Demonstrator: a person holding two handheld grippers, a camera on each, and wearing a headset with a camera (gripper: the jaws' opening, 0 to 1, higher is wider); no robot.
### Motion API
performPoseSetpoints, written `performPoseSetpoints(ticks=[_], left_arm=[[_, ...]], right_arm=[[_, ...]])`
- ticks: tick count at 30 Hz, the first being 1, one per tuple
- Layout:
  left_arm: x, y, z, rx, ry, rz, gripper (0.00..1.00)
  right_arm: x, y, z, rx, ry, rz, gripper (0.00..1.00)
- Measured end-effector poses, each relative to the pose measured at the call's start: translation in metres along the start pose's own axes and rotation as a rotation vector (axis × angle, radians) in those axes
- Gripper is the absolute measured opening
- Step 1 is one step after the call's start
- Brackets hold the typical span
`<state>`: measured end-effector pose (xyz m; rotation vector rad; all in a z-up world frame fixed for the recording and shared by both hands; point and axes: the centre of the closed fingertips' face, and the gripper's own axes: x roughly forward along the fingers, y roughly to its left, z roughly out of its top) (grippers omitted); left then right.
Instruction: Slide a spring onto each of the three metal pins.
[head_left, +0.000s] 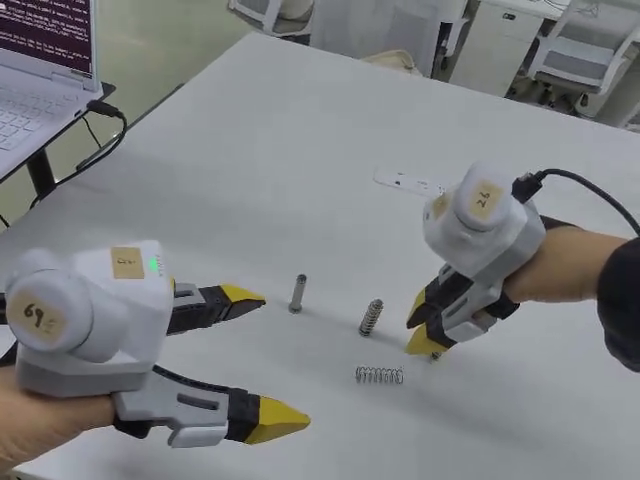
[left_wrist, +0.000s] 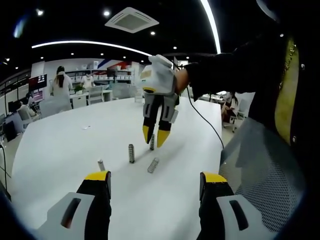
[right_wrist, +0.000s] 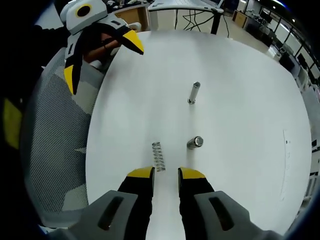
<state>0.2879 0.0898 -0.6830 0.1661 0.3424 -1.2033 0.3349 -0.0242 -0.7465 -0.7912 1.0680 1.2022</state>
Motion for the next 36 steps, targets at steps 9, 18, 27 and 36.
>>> performPoseSetpoints(ticks=[9, 18, 27, 36], left_arm=[[0.001, 0.0, 0.001, -0.003, 0.005, 0.0, 0.68], [0.002, -0.004, -0.002, -0.013, 0.011, -0.005, 0.68], [0.001, -0.002, -0.004, -0.02, 0.014, 0.0, 0.67], [0.003, -0.001, -0.005, -0.024, 0.018, 0.001, 0.66]], right_arm=[[0.019, 0.008, -0.008, -0.002, 0.008, 0.014, 0.16], [0.034, 0.01, -0.015, -0.022, 0.029, 0.017, 0.15], [0.043, 0.008, -0.018, -0.033, 0.041, 0.02, 0.13], [0.048, 0.006, -0.021, -0.056, 0.053, 0.011, 0.12]])
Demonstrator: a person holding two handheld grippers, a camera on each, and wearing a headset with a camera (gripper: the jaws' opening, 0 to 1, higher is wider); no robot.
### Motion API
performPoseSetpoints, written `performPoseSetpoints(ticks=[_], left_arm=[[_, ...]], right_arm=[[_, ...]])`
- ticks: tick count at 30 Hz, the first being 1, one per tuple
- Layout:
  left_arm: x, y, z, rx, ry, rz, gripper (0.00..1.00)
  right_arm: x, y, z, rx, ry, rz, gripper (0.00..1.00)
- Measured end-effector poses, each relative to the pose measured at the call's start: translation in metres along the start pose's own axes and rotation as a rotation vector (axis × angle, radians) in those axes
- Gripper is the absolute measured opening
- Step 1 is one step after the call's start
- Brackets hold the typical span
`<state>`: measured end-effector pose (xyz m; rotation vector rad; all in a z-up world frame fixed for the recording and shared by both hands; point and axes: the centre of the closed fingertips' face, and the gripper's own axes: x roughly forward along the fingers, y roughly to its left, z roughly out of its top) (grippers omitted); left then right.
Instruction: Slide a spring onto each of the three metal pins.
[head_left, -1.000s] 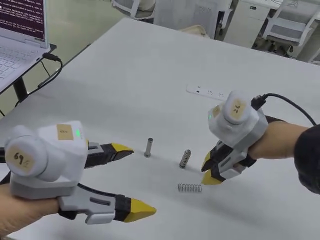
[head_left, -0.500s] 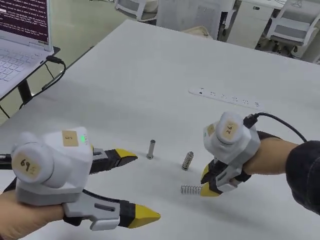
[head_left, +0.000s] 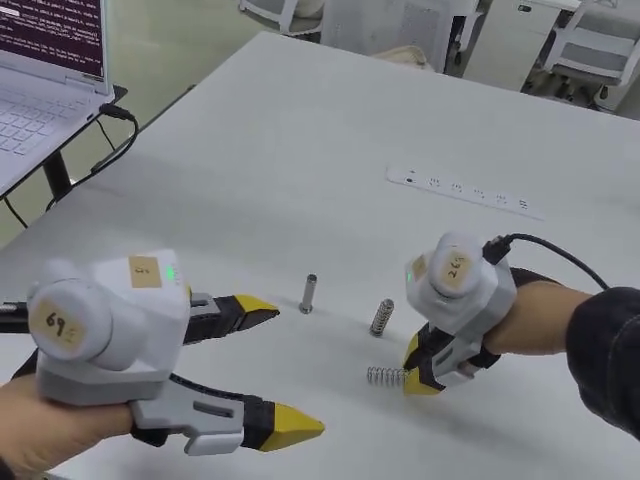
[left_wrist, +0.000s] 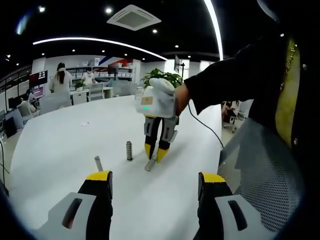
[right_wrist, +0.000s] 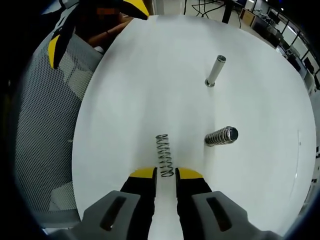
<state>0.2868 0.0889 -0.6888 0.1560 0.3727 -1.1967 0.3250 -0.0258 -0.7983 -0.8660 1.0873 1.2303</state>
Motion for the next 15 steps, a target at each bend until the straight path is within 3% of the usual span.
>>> performPoseSetpoints(ticks=[15], left_arm=[[0.0007, -0.0002, -0.0007, 0.002, 0.004, 0.001, 0.63]], right_arm=[[-0.0012, -0.0019, -0.0004, -0.051, 0.004, -0.017, 0.08]])
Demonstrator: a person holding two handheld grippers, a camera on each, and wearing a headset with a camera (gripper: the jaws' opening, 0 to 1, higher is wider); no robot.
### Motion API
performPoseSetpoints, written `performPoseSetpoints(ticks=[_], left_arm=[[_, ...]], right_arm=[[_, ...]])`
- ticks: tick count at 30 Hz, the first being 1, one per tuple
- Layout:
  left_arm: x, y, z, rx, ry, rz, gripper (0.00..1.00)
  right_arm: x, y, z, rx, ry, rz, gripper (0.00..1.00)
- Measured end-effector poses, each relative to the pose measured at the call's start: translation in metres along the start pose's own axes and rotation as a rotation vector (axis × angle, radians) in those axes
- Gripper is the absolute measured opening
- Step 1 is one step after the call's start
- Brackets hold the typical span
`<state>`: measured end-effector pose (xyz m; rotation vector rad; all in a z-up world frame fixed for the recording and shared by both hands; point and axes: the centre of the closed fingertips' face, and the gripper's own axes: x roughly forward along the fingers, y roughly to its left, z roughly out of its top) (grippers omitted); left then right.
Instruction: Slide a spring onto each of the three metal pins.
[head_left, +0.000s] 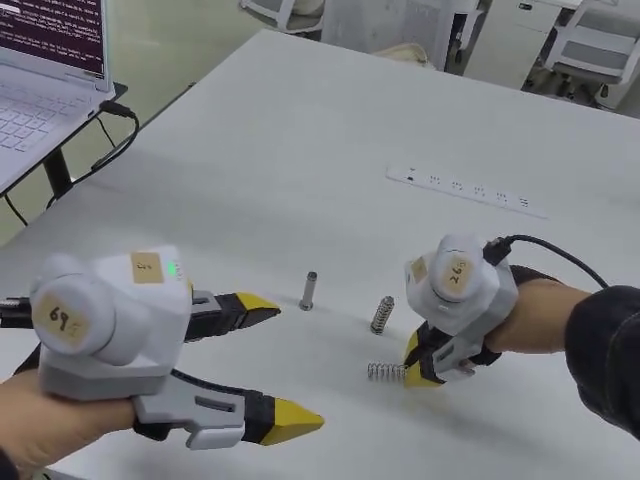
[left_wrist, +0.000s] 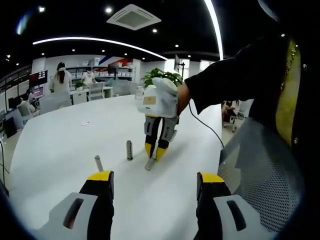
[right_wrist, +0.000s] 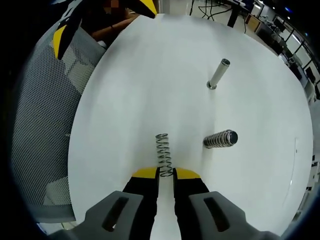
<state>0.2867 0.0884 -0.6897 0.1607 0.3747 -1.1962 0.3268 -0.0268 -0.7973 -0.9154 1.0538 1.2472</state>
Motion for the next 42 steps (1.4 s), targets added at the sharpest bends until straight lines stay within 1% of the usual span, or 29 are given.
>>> performPoseSetpoints(ticks=[5, 14, 18, 21, 23, 26, 31, 35, 36, 40, 42], left_arm=[[0.001, 0.0, 0.001, 0.007, 0.002, -0.005, 0.61], [0.007, -0.004, 0.007, 0.023, -0.001, -0.024, 0.59], [0.009, -0.006, 0.008, 0.032, 0.001, -0.034, 0.58], [0.01, -0.007, 0.009, 0.036, -0.001, -0.04, 0.58], [0.011, -0.007, 0.01, 0.041, 0.0, -0.043, 0.57], [0.012, -0.007, 0.011, 0.047, -0.003, -0.047, 0.56], [0.013, -0.008, 0.015, 0.061, -0.011, -0.056, 0.53], [0.014, -0.009, 0.018, 0.08, -0.02, -0.057, 0.47], [0.014, -0.009, 0.018, 0.083, -0.021, -0.057, 0.45], [0.013, -0.009, 0.02, 0.096, -0.026, -0.055, 0.4], [0.013, -0.009, 0.02, 0.099, -0.027, -0.054, 0.38]], right_arm=[[-0.007, 0.002, 0.002, 0.01, -0.005, -0.001, 0.08], [-0.02, 0.007, 0.004, 0.027, -0.016, -0.011, 0.08], [-0.029, 0.011, 0.009, 0.032, -0.03, -0.018, 0.08], [-0.038, 0.014, 0.015, 0.034, -0.052, -0.023, 0.08], [-0.045, 0.017, 0.021, 0.031, -0.064, -0.022, 0.08], [-0.059, 0.024, 0.035, 0.017, -0.1, -0.021, 0.08], [-0.077, 0.034, 0.055, -0.005, -0.133, -0.019, 0.08], [-0.086, 0.041, 0.071, -0.045, -0.141, -0.024, 0.08], [-0.087, 0.042, 0.073, -0.047, -0.141, -0.023, 0.08], [-0.096, 0.051, 0.091, -0.079, -0.158, -0.019, 0.08], [-0.099, 0.053, 0.096, -0.093, -0.164, -0.02, 0.08]])
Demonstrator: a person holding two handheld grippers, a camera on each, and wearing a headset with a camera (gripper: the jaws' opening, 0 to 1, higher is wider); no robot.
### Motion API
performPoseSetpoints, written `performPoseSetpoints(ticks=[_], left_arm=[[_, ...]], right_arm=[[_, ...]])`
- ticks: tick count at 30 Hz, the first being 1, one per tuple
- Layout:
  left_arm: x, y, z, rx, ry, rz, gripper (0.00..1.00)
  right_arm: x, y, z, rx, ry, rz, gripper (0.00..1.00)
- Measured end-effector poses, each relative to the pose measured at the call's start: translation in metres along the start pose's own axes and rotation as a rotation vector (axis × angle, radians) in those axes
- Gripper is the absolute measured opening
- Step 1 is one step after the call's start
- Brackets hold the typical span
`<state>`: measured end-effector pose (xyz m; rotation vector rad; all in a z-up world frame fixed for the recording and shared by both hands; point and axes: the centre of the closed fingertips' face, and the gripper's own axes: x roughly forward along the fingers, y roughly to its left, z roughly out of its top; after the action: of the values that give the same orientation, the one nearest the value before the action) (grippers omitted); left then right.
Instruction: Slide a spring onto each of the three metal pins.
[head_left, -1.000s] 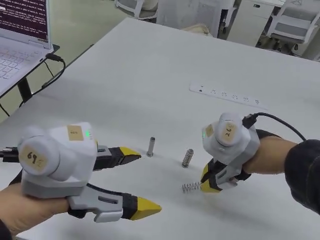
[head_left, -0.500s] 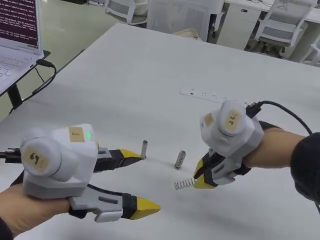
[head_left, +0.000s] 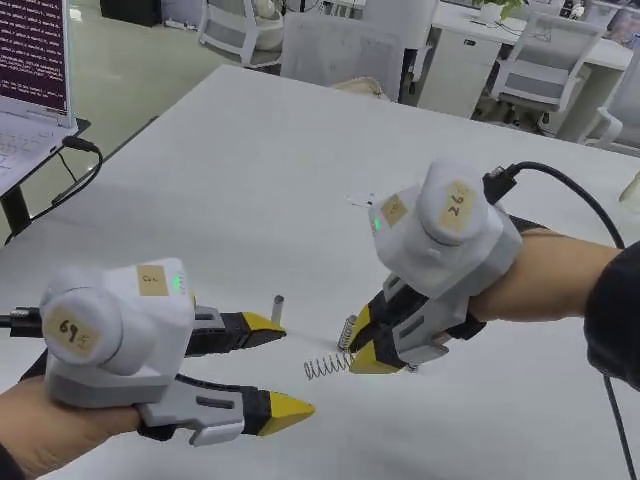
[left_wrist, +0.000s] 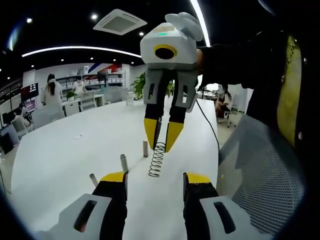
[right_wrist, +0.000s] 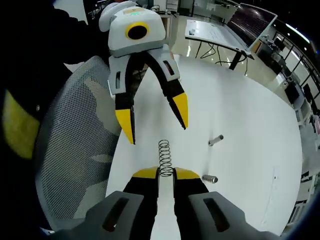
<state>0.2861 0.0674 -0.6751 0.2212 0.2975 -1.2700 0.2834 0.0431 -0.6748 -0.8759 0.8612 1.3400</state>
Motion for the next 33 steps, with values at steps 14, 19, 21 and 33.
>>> performPoseSetpoints(ticks=[14, 19, 21, 33], left_arm=[[-0.001, -0.004, 0.004, 0.055, -0.005, 0.001, 0.14], [-0.001, -0.005, 0.004, 0.064, -0.008, -0.001, 0.05], [0.0, -0.006, 0.004, 0.066, -0.011, -0.001, 0.04], [0.0, -0.007, 0.003, 0.075, -0.008, -0.006, 0.03]], right_arm=[[-0.004, 0.008, 0.016, -0.046, 0.003, -0.001, 0.08], [-0.004, 0.009, 0.016, -0.048, 0.006, -0.001, 0.08], [-0.004, 0.009, 0.016, -0.051, 0.009, -0.003, 0.08], [-0.01, 0.012, 0.026, -0.064, -0.008, -0.004, 0.08]])
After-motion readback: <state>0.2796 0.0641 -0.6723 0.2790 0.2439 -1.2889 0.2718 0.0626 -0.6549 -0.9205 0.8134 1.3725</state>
